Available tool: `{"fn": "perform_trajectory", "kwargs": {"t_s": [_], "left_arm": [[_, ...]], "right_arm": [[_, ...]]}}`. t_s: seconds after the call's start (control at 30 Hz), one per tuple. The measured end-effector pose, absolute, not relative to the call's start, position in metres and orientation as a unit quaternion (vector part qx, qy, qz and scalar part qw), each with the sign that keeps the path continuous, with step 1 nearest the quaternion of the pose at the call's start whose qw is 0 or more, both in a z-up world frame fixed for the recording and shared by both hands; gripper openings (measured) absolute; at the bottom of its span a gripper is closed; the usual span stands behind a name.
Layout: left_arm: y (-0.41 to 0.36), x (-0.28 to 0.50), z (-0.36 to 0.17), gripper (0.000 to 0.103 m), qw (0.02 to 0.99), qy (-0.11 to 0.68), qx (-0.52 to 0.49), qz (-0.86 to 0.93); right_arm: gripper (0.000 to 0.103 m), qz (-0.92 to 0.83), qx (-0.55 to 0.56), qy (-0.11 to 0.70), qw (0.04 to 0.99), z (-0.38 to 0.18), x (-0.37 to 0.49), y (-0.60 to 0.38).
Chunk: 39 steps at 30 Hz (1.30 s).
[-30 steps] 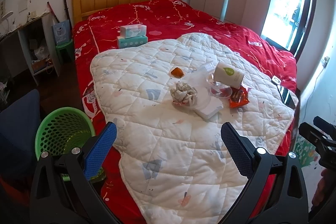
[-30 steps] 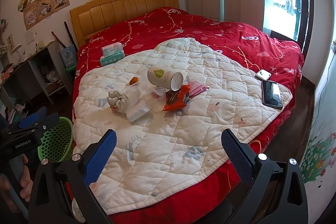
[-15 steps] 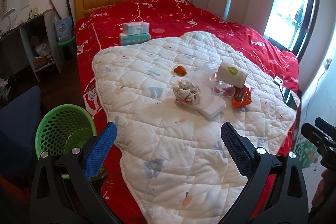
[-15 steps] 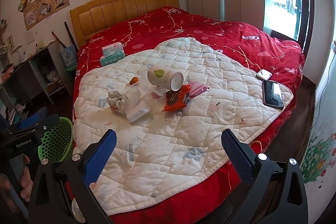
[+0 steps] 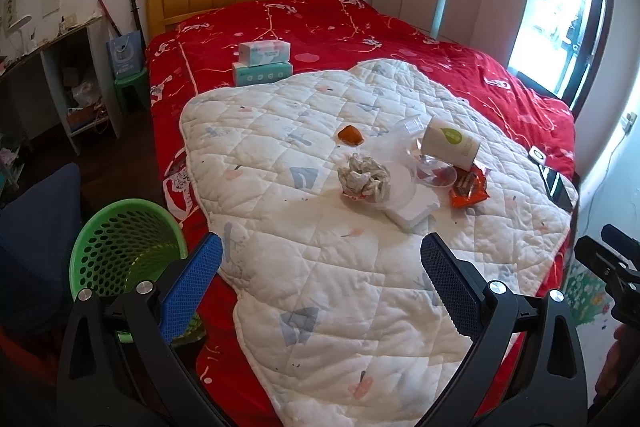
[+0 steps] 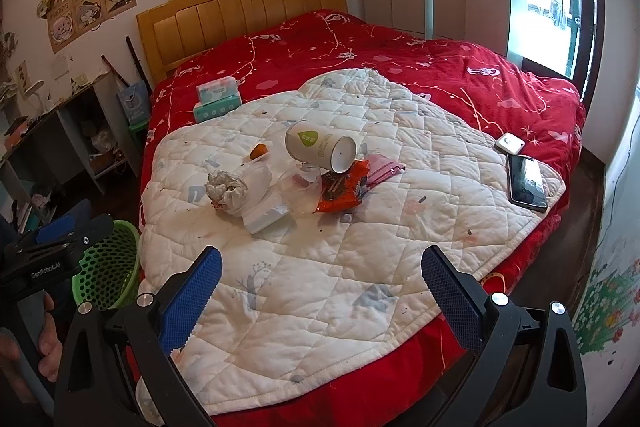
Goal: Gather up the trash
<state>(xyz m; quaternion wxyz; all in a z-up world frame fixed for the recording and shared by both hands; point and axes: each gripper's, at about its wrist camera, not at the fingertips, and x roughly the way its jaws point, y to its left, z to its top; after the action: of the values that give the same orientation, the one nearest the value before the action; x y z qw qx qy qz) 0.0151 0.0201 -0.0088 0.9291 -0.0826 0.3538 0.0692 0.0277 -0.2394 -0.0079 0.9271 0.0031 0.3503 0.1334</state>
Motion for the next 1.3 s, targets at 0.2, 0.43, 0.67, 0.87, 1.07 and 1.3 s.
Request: {"fn": "perform_trajectory", "kwargs": {"t_s": [0.2,0.43,0.67,0.87,1.07,1.3], "left_arm": [[0.026,0.021,-0.01,0.098,0.927,0.356,-0.088,0.074],[0.03,0.029,-0.012,0.098,0.925,0.361,-0.09,0.078],[0.035,0.037,-0.012,0.098,0.924,0.363,-0.09,0.084],[0.038,0.044,-0.013,0.098,0.923,0.364,-0.085,0.09],[0.044,0.05,-0.016,0.098,0.922,0.366,-0.084,0.095],[0.05,0.057,-0.022,0.098,0.919,0.372,-0.083,0.098]], "right_arm": [[0.097,0.138,-0.003,0.353,0.925,-0.01,0.034,-0.235],[0.097,0.143,-0.009,0.354,0.924,-0.01,0.045,-0.232],[0.097,0.149,-0.019,0.358,0.921,-0.012,0.06,-0.23],[0.097,0.154,-0.025,0.365,0.918,-0.013,0.079,-0.231],[0.097,0.167,-0.038,0.369,0.914,-0.014,0.104,-0.229],[0.097,0.197,-0.066,0.371,0.905,-0.016,0.136,-0.216]]}}
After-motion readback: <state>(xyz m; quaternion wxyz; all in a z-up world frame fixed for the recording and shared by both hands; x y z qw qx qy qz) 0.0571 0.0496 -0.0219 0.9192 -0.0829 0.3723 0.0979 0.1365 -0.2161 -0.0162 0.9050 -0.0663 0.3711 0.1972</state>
